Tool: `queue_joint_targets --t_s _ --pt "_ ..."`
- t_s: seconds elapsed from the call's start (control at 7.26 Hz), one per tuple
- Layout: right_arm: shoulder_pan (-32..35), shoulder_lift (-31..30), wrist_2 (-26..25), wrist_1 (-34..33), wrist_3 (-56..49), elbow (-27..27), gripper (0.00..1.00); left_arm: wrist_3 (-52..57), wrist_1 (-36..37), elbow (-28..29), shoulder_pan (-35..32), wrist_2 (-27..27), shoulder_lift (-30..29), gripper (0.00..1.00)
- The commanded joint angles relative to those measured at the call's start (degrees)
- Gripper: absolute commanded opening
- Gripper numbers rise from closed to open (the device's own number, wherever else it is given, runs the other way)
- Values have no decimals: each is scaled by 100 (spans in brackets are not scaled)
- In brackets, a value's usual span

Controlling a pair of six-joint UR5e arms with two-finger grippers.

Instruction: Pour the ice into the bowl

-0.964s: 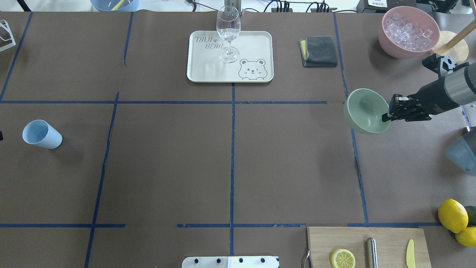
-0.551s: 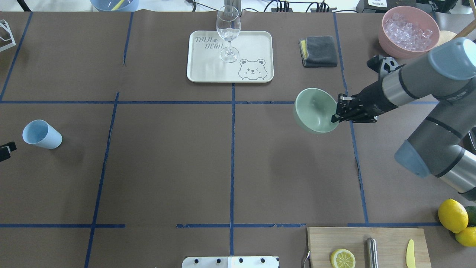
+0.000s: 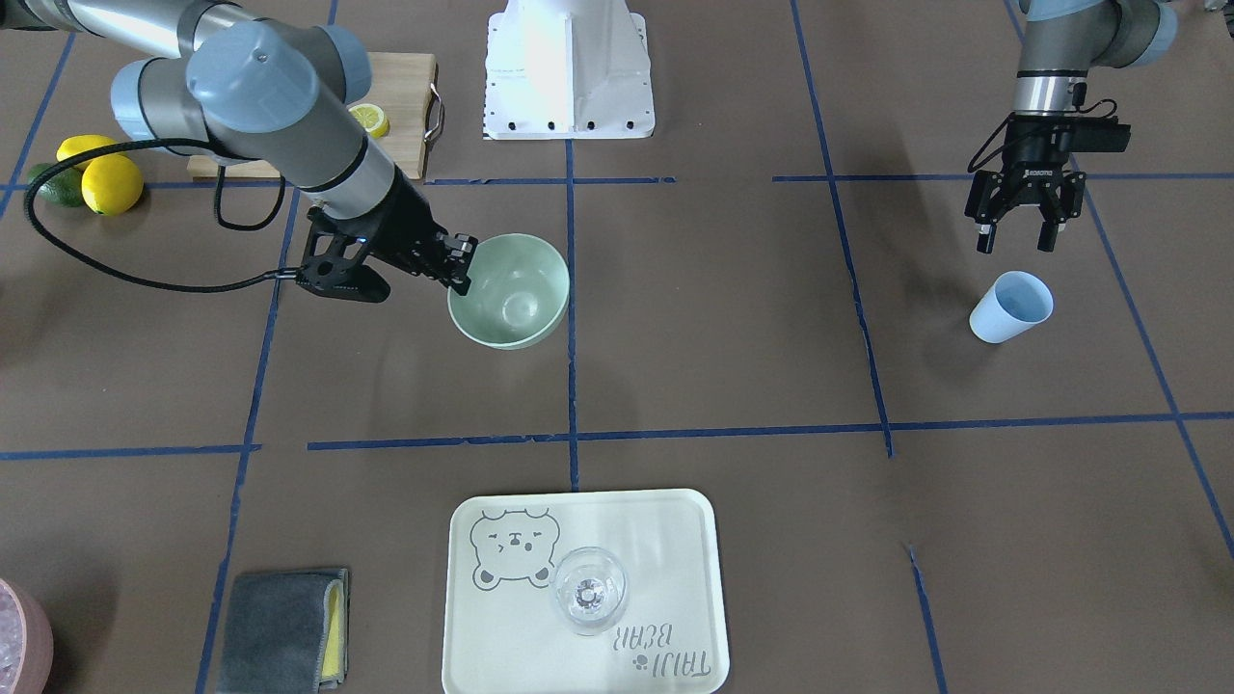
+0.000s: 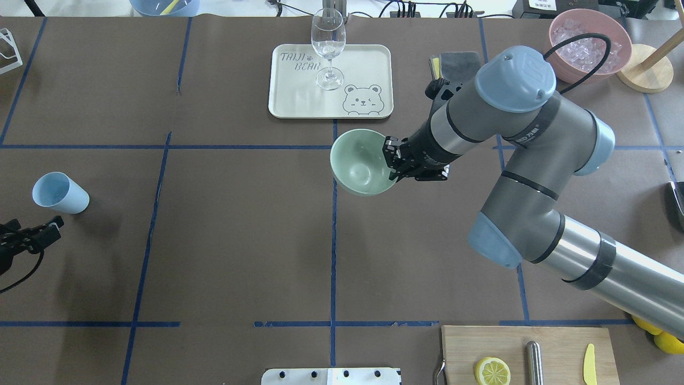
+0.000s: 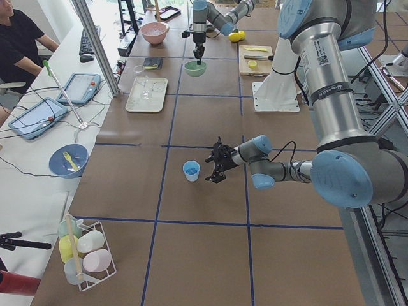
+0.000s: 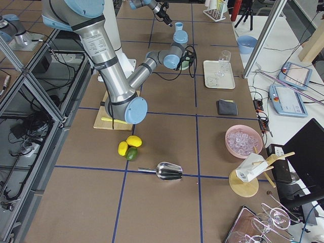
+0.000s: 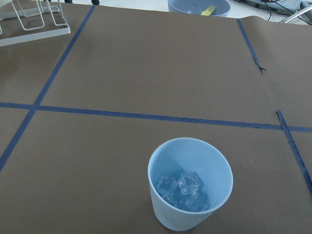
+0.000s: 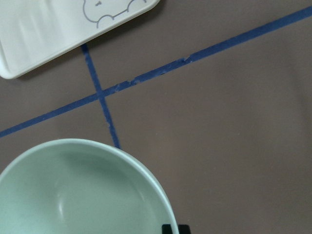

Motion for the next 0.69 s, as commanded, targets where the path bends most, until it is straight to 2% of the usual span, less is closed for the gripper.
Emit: queue_joint_targets --t_s 0.0,0.28,0.55 --pt "-354 609 -367 -599 130 -88 0 0 12 540 112 578 -439 100" --pt "-514 725 -581 -620 130 -229 0 27 12 631 104 756 -537 100" --pt "-637 1206 -616 -620 165 -754 0 97 12 727 112 931 -695 98"
